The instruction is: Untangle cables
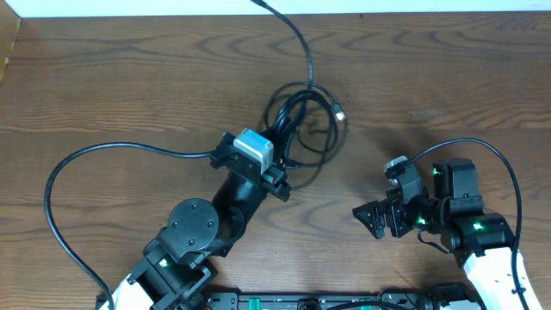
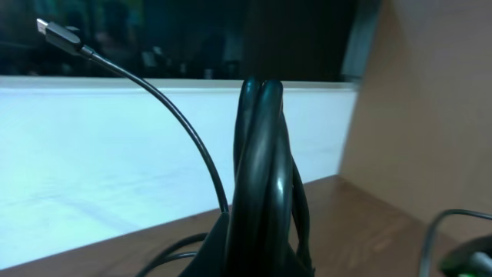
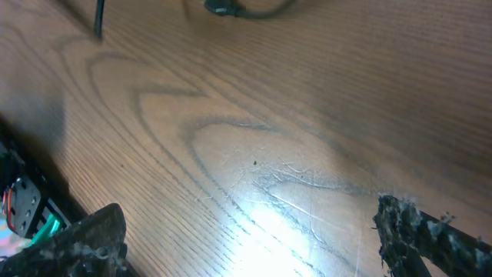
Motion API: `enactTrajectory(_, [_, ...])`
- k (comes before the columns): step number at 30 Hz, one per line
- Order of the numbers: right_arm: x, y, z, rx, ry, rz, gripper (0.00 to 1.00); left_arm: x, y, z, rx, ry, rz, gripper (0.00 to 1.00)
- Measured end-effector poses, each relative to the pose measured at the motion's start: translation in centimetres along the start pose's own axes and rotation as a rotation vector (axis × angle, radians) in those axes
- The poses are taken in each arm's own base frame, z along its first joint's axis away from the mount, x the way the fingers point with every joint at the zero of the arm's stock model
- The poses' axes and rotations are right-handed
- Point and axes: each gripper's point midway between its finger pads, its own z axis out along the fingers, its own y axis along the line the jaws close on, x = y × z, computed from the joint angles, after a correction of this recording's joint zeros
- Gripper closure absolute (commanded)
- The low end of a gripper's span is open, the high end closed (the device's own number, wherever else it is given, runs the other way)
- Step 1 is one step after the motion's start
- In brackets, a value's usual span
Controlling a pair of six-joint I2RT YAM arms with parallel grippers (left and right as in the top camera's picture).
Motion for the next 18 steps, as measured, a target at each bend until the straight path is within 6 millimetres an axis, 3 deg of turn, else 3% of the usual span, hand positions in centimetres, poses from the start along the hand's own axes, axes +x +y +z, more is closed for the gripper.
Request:
enactTrajectory(2, [-0.1,0.1,0.0,-0.003,-0.004,-0.006,0.01,0.4,0.4,0.0,-0.022,0.016,0.022,0.92])
enactTrajectory(9, [-0.6,0.2,0.0,-0.013,-0.025,-0.024,0.01,3.3,1.0,-0.2,-0.049,0.132,0.058,0.23])
enactTrajectory(18, [-1.0,0.2,0.0,-0.015,-0.040,-0.008,0.01,8.8,2.6,-1.0,-0.127,0.350,0.097,0.14])
